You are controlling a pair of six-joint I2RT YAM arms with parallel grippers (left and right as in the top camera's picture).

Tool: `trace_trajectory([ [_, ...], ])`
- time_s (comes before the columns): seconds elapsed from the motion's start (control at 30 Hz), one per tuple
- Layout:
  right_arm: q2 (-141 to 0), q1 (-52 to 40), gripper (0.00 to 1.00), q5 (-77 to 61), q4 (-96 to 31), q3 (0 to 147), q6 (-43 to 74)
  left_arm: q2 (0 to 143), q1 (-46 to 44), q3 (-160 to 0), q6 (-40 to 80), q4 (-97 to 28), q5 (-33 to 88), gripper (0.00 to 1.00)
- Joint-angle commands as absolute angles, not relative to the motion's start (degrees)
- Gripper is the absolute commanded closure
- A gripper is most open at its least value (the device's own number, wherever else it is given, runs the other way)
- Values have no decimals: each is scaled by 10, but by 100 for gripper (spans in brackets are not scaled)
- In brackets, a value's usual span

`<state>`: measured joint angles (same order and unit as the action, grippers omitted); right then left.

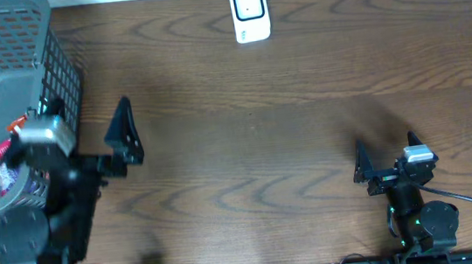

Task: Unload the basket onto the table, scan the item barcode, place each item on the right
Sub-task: 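Reach the left gripper into the grey basket and grasp the mint-green packet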

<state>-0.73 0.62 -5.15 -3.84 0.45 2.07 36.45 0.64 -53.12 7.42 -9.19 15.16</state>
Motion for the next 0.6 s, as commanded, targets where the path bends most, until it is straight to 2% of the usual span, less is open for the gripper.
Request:
trace_trajectory([
  [0.0,-5,11,1,-53,-40,3,12,402,6,-552,41,-61,144,2],
  [0.1,-5,11,1,-53,-40,3,12,418,10,-564,50,5,40,2],
  [0.2,-5,11,1,-53,-40,3,12,465,27,-627,56,-2,-55,2],
  [0.33,-5,11,1,-53,-40,3,12,588,78,-808,56,-158,-58,2],
  [0.43,-5,11,1,-53,-40,3,12,721,144,-1001,65,-332,-56,2],
  [0.57,-5,11,1,-53,-40,3,12,871,224,-1184,80,-489,-26,2],
])
